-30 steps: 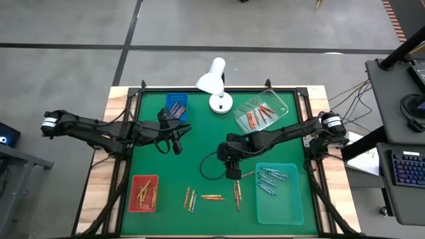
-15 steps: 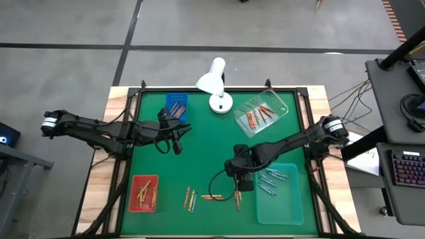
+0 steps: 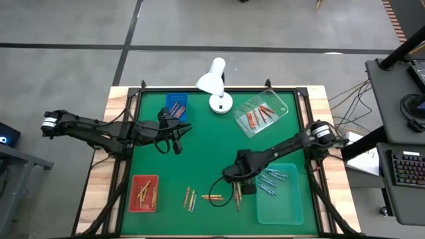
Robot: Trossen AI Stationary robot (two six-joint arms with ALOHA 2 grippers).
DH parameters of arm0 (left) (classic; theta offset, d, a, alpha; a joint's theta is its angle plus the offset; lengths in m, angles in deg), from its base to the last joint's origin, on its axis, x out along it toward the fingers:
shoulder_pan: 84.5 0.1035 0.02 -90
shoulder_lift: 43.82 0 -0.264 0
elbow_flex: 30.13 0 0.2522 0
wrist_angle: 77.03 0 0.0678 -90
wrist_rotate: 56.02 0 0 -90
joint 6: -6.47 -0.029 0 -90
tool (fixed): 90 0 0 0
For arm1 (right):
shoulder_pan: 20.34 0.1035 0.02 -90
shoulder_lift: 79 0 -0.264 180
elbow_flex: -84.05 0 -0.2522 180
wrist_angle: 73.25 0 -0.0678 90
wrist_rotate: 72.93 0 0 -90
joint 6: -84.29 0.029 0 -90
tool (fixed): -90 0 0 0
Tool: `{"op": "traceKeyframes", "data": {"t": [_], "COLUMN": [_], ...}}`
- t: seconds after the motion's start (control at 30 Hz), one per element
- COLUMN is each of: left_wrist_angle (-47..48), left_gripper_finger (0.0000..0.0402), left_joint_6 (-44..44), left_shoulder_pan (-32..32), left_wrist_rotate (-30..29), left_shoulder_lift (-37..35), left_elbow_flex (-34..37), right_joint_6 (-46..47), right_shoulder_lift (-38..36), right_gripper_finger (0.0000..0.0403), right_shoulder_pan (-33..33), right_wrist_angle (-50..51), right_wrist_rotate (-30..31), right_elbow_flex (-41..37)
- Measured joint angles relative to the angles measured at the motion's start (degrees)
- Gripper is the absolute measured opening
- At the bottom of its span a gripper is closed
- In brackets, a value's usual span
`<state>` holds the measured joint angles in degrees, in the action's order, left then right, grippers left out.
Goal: Sort crayons
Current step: Put the brown crayon into the blue bin
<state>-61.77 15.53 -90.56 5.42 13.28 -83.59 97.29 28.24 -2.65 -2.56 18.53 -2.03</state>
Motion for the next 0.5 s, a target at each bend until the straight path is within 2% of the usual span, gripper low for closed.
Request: {"op": "traceKeyframes", "data": {"t": [0.5], "left_wrist_angle": [0.0], "left_gripper_finger": [0.0048], "left_joint_6": [0.0], "left_shoulder_pan": [0.0], "left_wrist_rotate": [0.0], "left_shoulder_lift": [0.0], "left_elbow_flex": [0.0], "right_joint_6": [-3.9], "right_shoulder_lift": [4.8], "right_gripper_finger": [0.0140], "right_shoulder_pan": [-0.1], "right_wrist_angle": [-1.3], "right_wrist_rotate": [0.0], "right_elbow_flex": [0.1]}}
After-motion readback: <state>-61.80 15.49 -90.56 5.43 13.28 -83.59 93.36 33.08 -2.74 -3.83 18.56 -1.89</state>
